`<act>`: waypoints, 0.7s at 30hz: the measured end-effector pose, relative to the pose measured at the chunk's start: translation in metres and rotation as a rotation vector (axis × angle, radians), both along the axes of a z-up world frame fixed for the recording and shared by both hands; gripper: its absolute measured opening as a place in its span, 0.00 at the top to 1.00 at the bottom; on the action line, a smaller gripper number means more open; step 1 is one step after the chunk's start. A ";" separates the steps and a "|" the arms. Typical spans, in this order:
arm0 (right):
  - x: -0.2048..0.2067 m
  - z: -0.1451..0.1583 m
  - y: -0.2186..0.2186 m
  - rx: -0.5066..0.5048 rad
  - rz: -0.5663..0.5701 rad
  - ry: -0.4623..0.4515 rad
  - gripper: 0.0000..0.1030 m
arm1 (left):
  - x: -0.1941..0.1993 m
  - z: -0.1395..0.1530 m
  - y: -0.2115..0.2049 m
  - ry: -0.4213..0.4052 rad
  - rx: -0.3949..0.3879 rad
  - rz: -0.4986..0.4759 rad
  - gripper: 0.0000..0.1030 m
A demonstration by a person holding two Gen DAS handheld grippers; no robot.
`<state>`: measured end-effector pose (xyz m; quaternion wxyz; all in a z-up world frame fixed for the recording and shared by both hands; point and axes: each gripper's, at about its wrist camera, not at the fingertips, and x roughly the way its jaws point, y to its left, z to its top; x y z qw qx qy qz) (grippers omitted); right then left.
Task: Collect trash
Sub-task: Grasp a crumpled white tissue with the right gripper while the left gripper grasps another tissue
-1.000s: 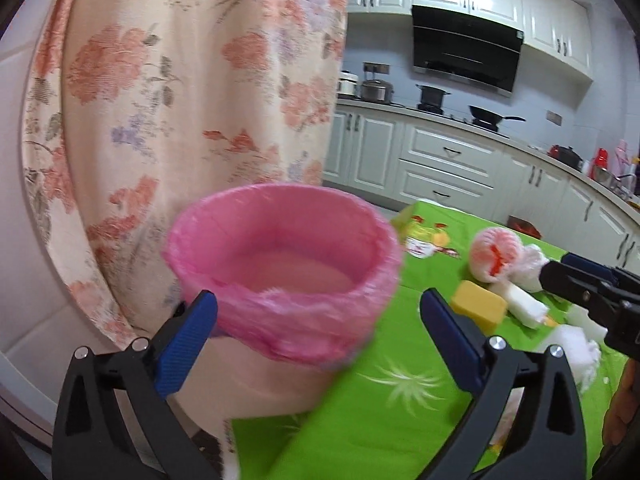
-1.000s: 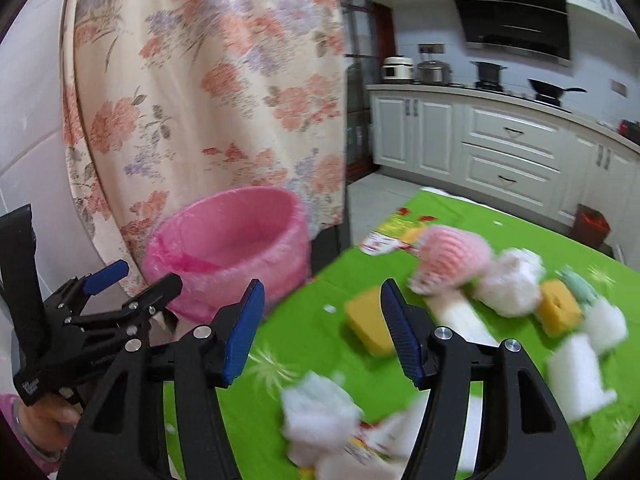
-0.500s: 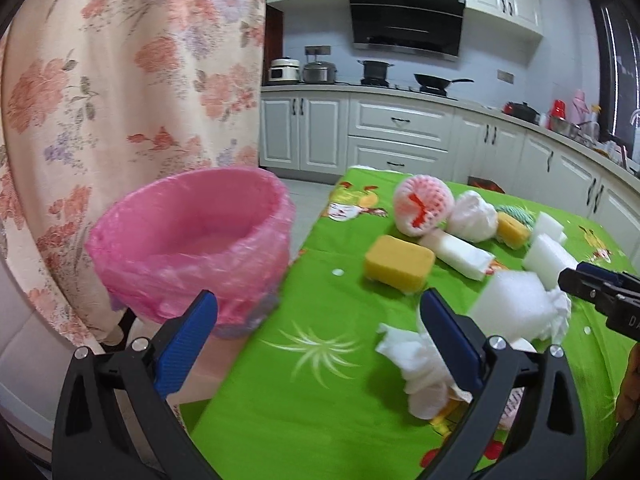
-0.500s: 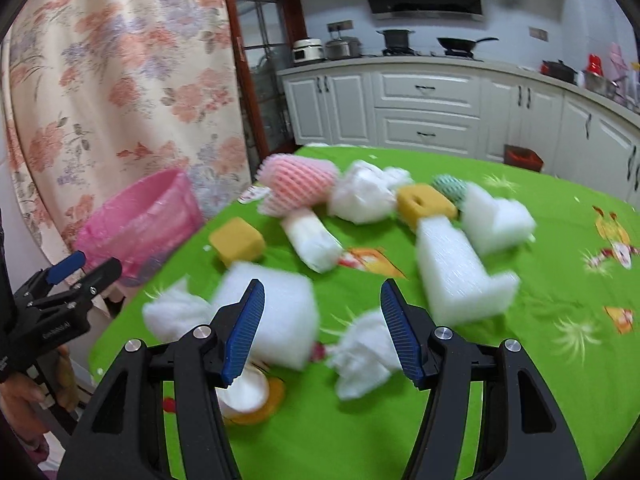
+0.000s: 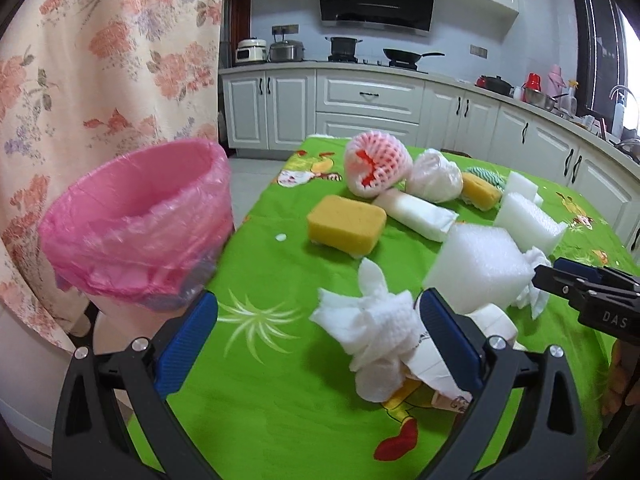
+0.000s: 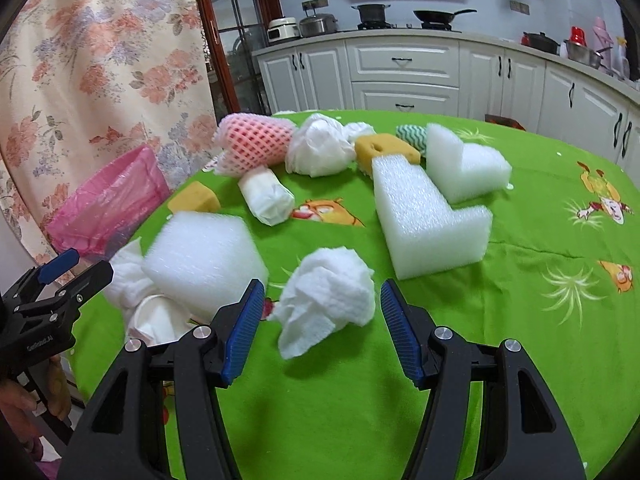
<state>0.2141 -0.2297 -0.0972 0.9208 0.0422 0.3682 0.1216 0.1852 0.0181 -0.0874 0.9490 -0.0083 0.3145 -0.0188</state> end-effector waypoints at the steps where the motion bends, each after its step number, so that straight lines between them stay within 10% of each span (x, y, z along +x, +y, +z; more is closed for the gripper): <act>1: 0.002 -0.002 -0.001 0.004 -0.002 0.008 0.43 | 0.001 -0.001 0.000 0.005 -0.003 -0.002 0.05; 13: 0.013 -0.014 -0.001 0.016 -0.010 0.047 0.43 | 0.013 -0.017 -0.010 0.060 -0.023 -0.050 0.18; 21: 0.018 -0.017 0.001 0.033 0.005 0.060 0.46 | 0.017 -0.023 -0.016 0.077 -0.037 -0.088 0.44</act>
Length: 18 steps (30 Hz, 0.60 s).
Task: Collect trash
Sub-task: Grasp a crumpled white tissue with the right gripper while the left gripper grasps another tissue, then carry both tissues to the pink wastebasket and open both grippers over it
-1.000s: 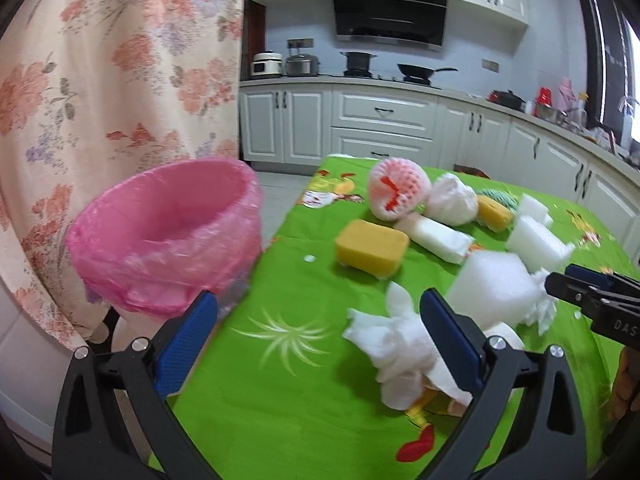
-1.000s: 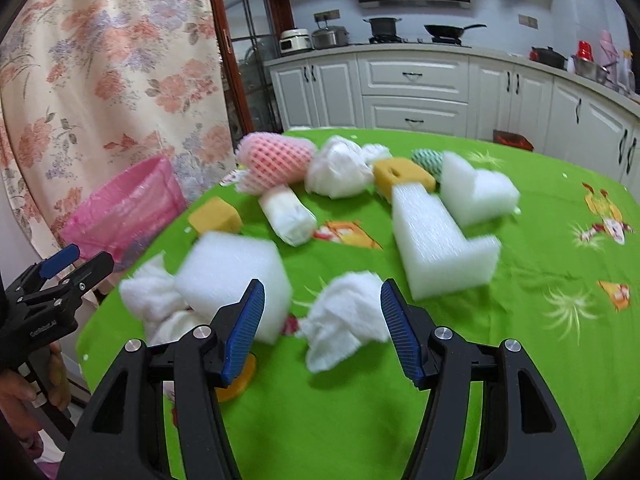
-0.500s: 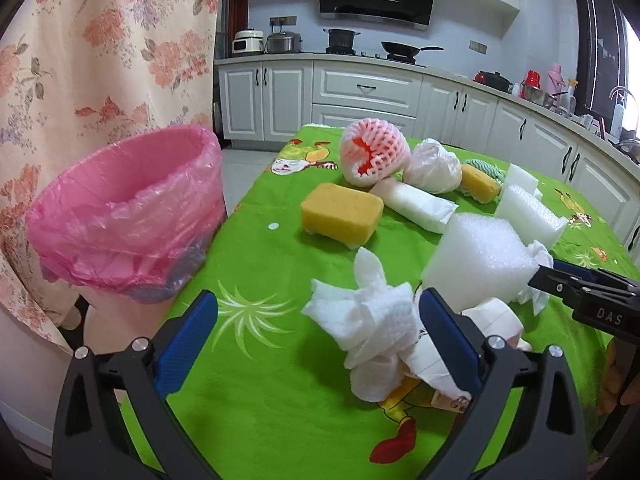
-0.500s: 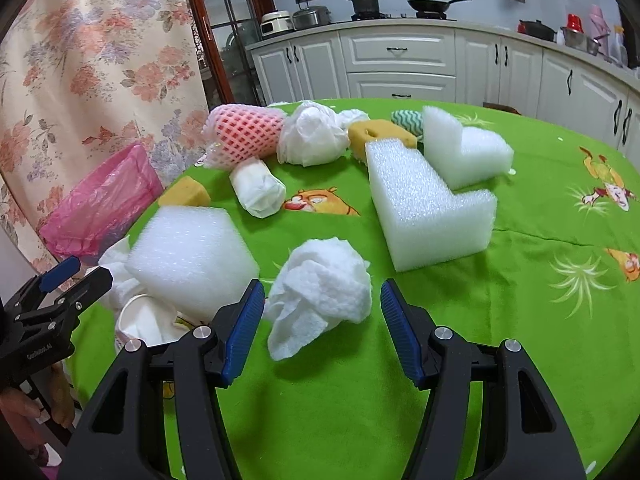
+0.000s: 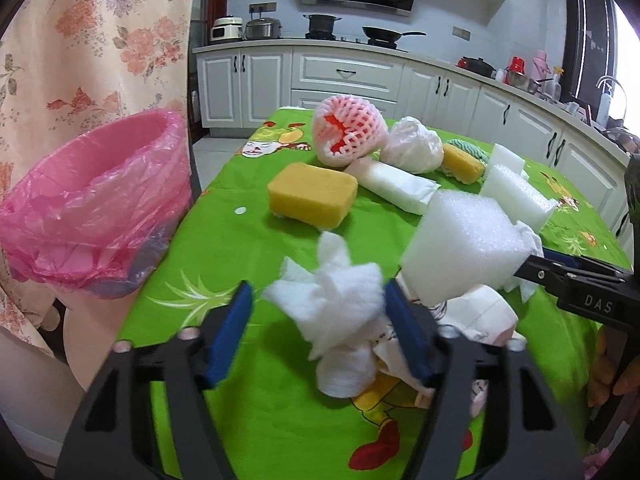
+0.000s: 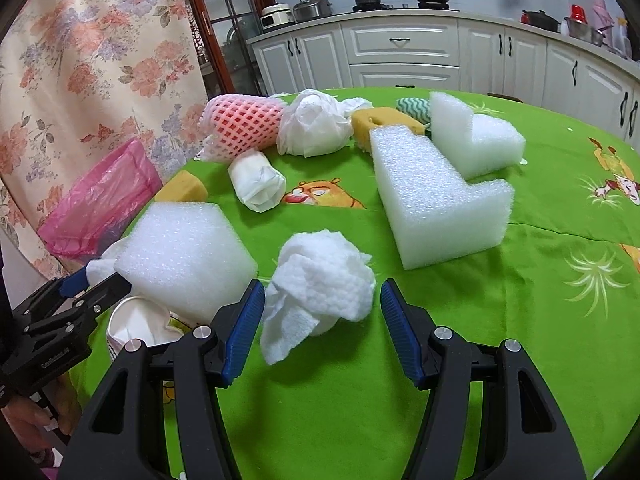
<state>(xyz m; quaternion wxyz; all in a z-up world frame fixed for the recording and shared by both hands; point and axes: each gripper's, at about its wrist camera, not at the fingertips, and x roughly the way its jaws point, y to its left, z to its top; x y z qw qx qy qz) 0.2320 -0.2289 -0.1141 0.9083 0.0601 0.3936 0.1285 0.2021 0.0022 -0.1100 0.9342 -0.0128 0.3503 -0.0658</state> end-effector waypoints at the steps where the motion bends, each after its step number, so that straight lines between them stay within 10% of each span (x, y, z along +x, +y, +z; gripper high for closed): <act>1: 0.000 0.000 0.001 0.004 0.008 -0.003 0.52 | 0.000 -0.001 -0.001 0.001 -0.002 -0.008 0.50; 8: -0.003 0.002 0.000 0.012 0.022 -0.017 0.78 | -0.007 -0.002 -0.013 -0.036 0.048 -0.054 0.77; 18: -0.020 0.012 0.008 -0.047 0.042 -0.086 0.81 | -0.022 0.015 -0.009 -0.099 0.065 -0.042 0.79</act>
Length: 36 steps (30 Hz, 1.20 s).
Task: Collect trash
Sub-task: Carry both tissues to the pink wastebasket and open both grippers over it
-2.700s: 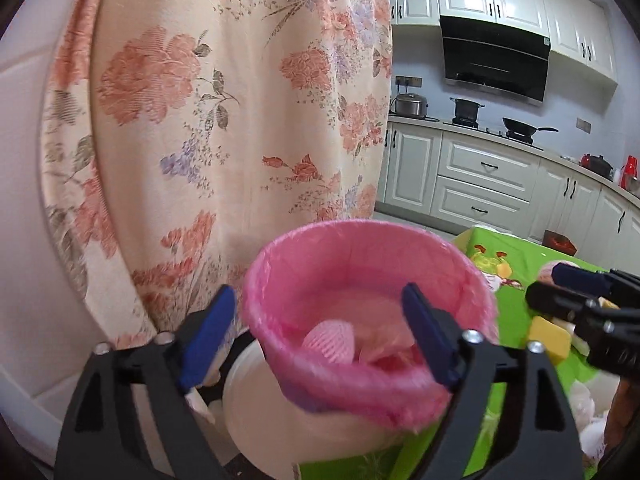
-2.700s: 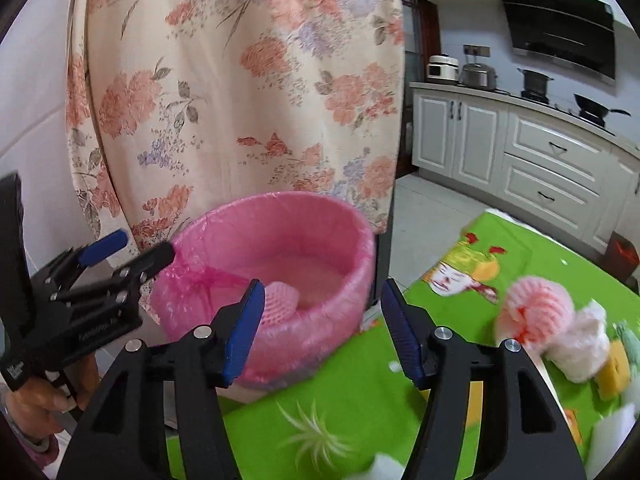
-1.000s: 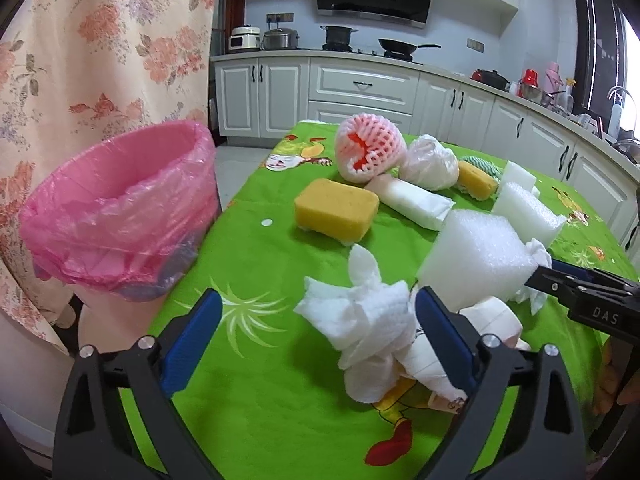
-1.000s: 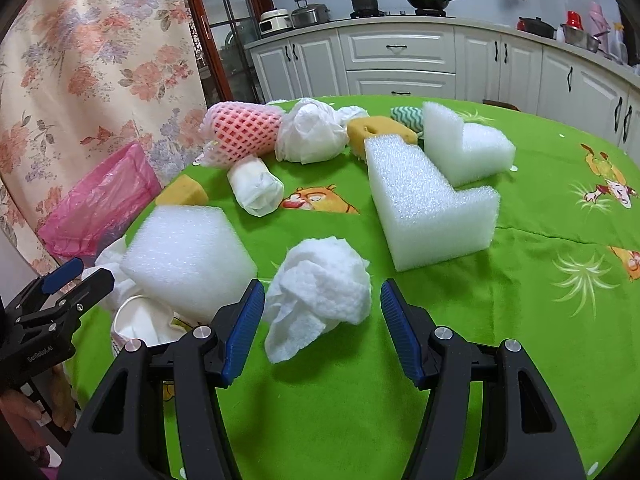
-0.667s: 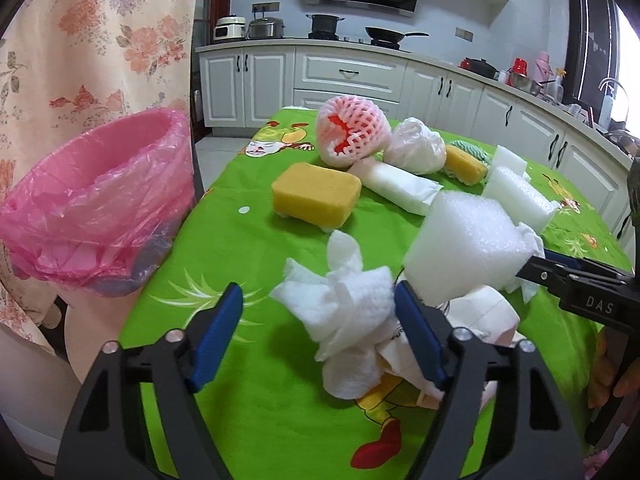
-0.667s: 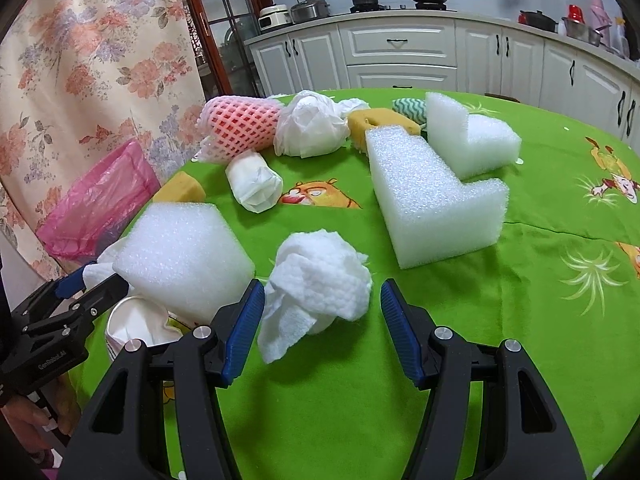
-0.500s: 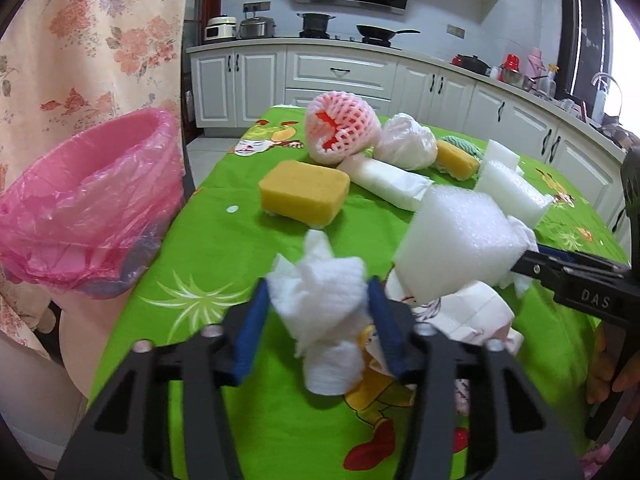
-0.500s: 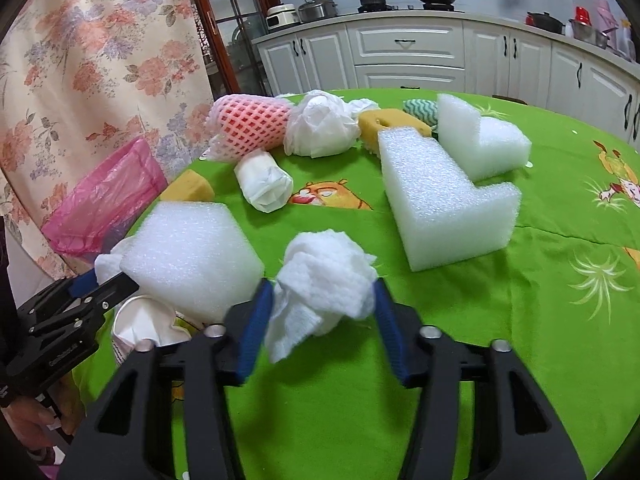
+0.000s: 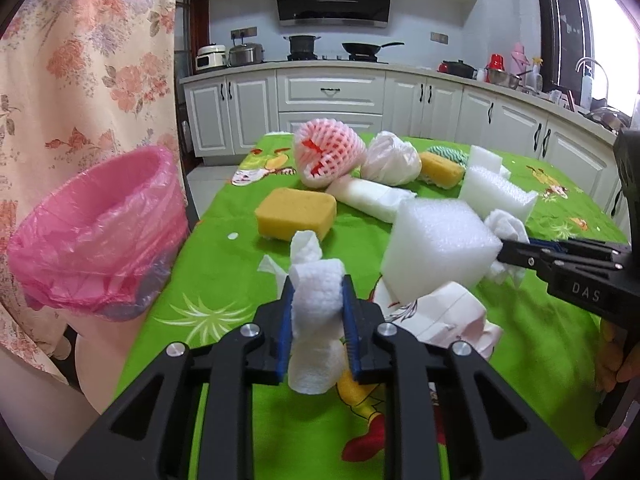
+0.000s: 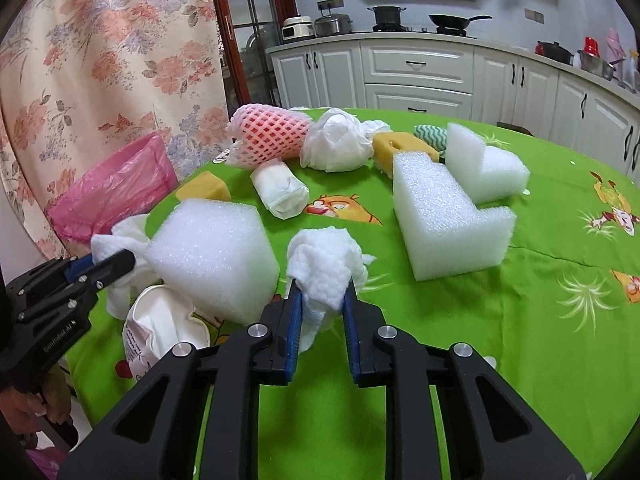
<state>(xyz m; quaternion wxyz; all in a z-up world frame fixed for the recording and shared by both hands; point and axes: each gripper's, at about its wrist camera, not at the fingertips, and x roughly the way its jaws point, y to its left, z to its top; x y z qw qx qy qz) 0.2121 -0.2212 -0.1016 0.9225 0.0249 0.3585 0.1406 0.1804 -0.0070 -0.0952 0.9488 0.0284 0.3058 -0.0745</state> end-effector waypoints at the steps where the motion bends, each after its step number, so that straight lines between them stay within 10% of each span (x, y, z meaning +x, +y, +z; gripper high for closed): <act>1: -0.001 0.001 -0.001 0.000 -0.002 -0.003 0.81 | -0.001 0.001 0.001 -0.005 0.000 0.006 0.79; 36: -0.031 0.066 0.052 -0.030 0.098 -0.176 0.81 | -0.029 0.048 0.065 -0.164 -0.066 0.125 0.79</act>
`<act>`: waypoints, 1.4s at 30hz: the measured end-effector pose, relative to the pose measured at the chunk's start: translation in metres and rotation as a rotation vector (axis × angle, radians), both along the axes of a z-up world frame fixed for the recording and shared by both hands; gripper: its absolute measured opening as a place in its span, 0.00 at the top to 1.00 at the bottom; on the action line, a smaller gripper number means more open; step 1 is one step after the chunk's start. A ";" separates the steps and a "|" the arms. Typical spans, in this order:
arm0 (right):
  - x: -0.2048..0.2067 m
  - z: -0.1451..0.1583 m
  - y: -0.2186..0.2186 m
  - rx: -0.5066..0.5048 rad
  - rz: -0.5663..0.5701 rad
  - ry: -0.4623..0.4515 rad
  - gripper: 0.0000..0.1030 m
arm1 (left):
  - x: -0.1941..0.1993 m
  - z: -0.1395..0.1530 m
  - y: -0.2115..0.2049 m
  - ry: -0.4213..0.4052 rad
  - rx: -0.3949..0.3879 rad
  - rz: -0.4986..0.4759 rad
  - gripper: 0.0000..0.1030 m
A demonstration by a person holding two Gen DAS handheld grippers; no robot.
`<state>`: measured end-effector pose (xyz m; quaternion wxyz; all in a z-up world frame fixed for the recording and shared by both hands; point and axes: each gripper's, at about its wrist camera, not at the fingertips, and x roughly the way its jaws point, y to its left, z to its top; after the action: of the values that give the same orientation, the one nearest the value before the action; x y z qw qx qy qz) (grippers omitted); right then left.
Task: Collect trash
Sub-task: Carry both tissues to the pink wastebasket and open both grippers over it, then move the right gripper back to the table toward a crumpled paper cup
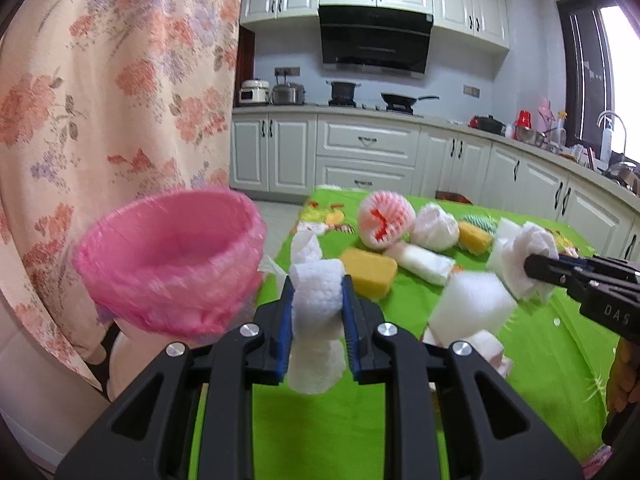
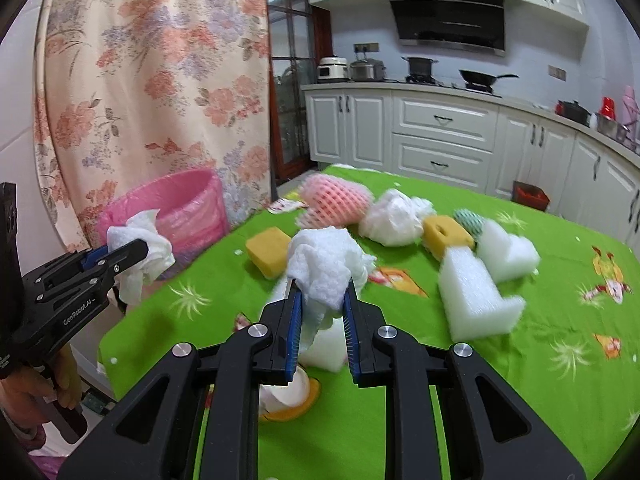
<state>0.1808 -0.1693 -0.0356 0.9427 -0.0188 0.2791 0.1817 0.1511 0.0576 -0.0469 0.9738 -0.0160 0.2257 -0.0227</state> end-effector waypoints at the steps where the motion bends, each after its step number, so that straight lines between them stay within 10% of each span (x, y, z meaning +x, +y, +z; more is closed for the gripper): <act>1: 0.001 0.002 0.004 -0.001 0.012 -0.006 0.81 | 0.001 0.004 0.004 -0.010 -0.003 0.007 0.79; 14: 0.024 0.021 0.082 0.001 0.218 -0.030 0.81 | 0.010 0.039 0.075 -0.088 0.001 0.165 0.78; 37: 0.131 0.025 0.229 -0.011 0.407 0.076 0.78 | 0.079 0.018 0.179 0.035 -0.063 0.288 0.68; 42: 0.138 0.010 0.243 -0.064 0.415 0.099 0.39 | 0.072 0.017 0.188 0.015 -0.063 0.351 0.32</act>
<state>0.3184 0.0738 -0.0259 0.8692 -0.0966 0.3209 0.3636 0.2230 0.2459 -0.0300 0.9601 -0.0858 0.2259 0.1406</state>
